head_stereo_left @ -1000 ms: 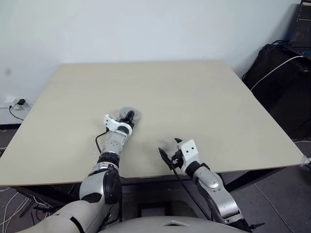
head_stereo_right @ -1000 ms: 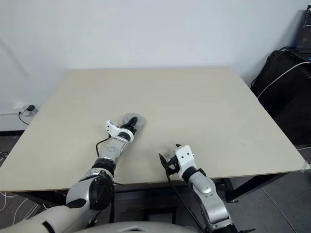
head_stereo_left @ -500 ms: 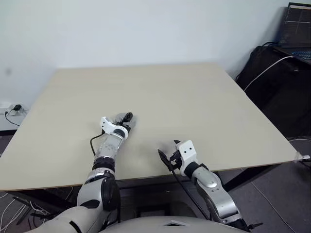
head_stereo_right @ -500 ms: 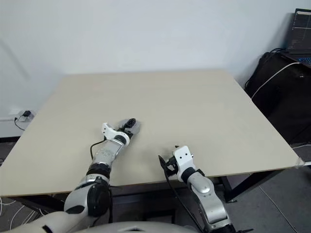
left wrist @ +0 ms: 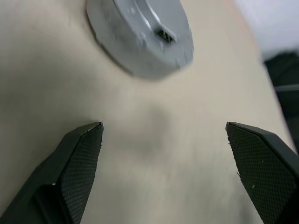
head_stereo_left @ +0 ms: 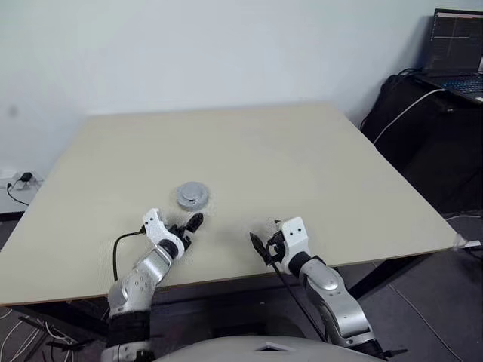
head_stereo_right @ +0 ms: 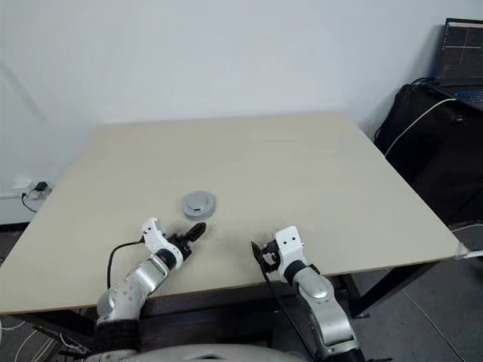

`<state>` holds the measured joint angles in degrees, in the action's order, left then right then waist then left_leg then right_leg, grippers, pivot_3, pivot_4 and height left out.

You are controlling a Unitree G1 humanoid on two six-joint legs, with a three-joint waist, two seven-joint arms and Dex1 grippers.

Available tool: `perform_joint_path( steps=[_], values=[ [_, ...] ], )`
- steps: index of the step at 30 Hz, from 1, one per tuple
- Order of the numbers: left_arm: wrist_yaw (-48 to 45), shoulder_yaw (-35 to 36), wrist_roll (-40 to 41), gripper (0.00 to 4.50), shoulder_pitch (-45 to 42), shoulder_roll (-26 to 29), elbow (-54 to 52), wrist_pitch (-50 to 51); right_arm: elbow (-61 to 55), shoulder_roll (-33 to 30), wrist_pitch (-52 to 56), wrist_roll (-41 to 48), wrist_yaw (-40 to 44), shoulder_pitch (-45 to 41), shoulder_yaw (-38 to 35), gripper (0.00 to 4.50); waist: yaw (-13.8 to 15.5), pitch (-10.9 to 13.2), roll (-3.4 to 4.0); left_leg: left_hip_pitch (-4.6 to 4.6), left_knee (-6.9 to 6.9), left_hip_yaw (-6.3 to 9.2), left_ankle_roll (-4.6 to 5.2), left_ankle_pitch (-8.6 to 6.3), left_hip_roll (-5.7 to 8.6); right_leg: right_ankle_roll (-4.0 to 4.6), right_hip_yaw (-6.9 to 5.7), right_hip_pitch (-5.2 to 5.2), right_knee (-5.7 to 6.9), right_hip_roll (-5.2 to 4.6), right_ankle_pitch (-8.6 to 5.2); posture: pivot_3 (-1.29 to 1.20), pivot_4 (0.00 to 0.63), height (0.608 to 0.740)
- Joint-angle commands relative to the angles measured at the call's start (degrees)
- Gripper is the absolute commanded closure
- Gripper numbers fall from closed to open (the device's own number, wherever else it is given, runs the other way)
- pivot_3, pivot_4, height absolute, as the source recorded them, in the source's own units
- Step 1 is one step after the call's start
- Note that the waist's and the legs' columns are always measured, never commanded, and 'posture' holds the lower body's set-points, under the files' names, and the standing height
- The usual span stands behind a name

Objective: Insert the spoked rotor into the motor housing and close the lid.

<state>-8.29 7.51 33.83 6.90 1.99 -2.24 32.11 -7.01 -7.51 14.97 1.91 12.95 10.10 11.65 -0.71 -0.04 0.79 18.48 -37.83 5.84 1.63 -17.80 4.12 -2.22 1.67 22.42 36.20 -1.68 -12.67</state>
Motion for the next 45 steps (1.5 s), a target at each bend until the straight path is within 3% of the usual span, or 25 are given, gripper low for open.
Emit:
perform_joint_path(
  steps=[1, 7, 13, 19, 30, 45],
  values=[
    [-1.29, -4.88, -9.69, 0.03, 4.07, 1.12, -2.80, -10.74, -0.58, 1.05, -4.10, -1.88, -3.30, -0.48, -1.21, 0.00, 0.24, 0.14, -0.02, 0.03, 0.01, 0.00, -0.01, 0.00, -0.01, 0.02, 0.00, 0.03, 0.00, 0.00, -0.01, 0.00, 0.000, 0.740],
    [4.83, -9.84, -27.09, 0.03, 7.98, -0.13, 1.72, -33.86, 0.15, 2.00, -7.53, -3.01, -5.45, 0.31, -2.13, 0.00, 1.05, 0.70, -0.12, 0.13, -0.01, 0.03, -0.04, 0.02, -0.03, 0.25, -0.03, 0.07, 0.00, 0.00, -0.15, 0.00, 0.000, 0.740],
    [9.64, -8.53, -32.10, 0.03, 8.76, -2.22, 6.45, -45.19, -0.13, 0.85, -6.64, -1.74, -2.98, 0.86, -2.31, 0.00, 1.87, 0.94, -0.25, 0.21, -0.02, 0.04, 0.03, 0.01, -0.03, 0.23, -0.10, 0.10, -0.06, -0.02, -0.14, 0.00, 0.000, 0.740],
    [11.48, -8.45, -35.45, 0.03, 8.39, -2.90, 10.89, -54.55, 3.41, 1.60, -18.75, -3.36, -5.60, 1.71, -3.96, 0.00, 1.95, 1.14, -0.29, 0.27, -0.02, 0.05, 0.30, 0.11, -0.03, 0.11, -0.21, 0.13, -0.09, -0.05, -0.09, 0.00, 0.000, 0.740],
    [9.42, -7.40, -34.16, 0.03, 6.24, -2.81, 16.23, -57.65, 5.61, 4.14, -21.84, 5.28, -0.90, 3.59, -6.54, 0.00, 1.84, 1.21, -0.26, 0.27, -0.02, 0.05, 0.37, 0.11, -0.05, -0.03, -0.29, 0.11, -0.11, -0.04, -0.01, 0.00, 0.000, 0.740],
    [10.15, -6.36, -34.67, 0.03, 5.69, -3.33, 17.49, -58.83, 6.71, 5.01, -20.79, 3.75, -1.16, 2.68, -5.94, 0.00, 1.92, 1.22, -0.24, 0.27, -0.01, 0.05, 0.38, 0.11, -0.05, -0.03, -0.31, 0.12, -0.11, -0.06, -0.01, 0.00, 0.000, 0.740]
  ],
)
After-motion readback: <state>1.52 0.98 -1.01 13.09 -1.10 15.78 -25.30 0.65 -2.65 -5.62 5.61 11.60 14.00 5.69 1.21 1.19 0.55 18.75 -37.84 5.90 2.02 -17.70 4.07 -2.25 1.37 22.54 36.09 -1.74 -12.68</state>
